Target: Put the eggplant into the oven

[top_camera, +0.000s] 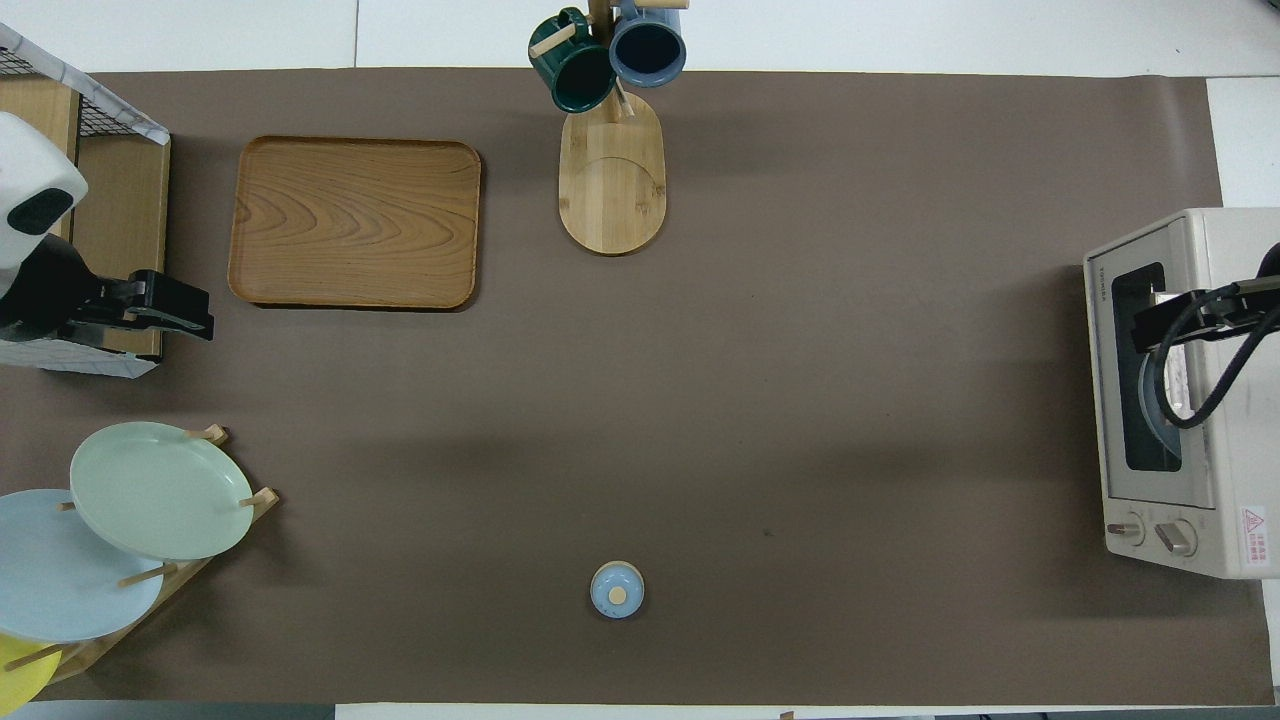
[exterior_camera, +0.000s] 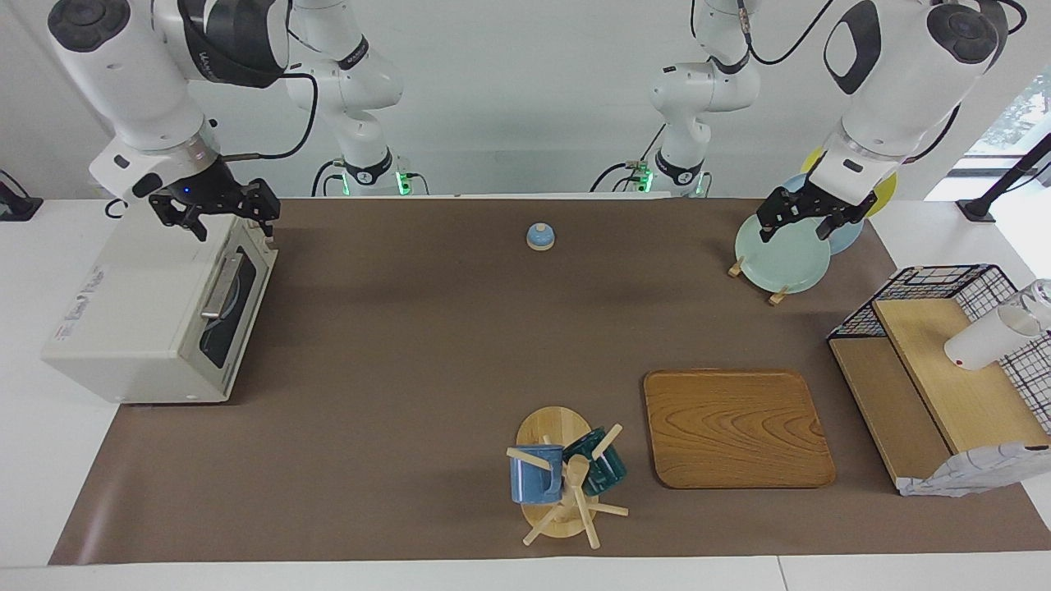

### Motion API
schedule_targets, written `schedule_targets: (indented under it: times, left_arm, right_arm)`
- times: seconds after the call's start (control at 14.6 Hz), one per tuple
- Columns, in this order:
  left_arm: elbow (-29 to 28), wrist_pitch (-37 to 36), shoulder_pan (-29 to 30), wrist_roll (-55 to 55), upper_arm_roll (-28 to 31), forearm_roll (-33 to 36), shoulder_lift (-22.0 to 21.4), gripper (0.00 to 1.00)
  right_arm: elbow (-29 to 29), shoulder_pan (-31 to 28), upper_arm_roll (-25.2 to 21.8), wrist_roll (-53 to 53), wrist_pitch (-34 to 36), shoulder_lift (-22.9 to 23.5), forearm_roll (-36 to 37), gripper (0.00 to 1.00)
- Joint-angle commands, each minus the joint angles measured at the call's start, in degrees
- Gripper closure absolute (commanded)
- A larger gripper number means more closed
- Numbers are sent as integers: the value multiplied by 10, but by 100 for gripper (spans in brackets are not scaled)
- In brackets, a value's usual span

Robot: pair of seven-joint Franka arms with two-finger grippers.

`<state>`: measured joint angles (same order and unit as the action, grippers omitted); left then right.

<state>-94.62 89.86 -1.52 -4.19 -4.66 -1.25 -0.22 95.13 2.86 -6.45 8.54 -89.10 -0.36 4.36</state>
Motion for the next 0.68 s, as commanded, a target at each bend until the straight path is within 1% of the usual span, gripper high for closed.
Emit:
schedule_targets:
  times: [0.0,0.41,0.55,0.62]
  left_arm:
    - [0,-8,7,8,-3,-1,-3,0]
    - [0,-8,6,8,-3,-1,-3,0]
    - [0,-8,6,8,-3,-1,-3,0]
    - [0,-8,6,8,-3,-1,-3,0]
  right_arm:
    - [13,-9,3,-33,-11,-10,-20,0]
    - [8,-16,4,-33,-12,-6,-20,0]
    - [8,-28,8,-33,-13,-6,-44,0]
    - [7,-28,8,-33,-13,-7,-45,0]
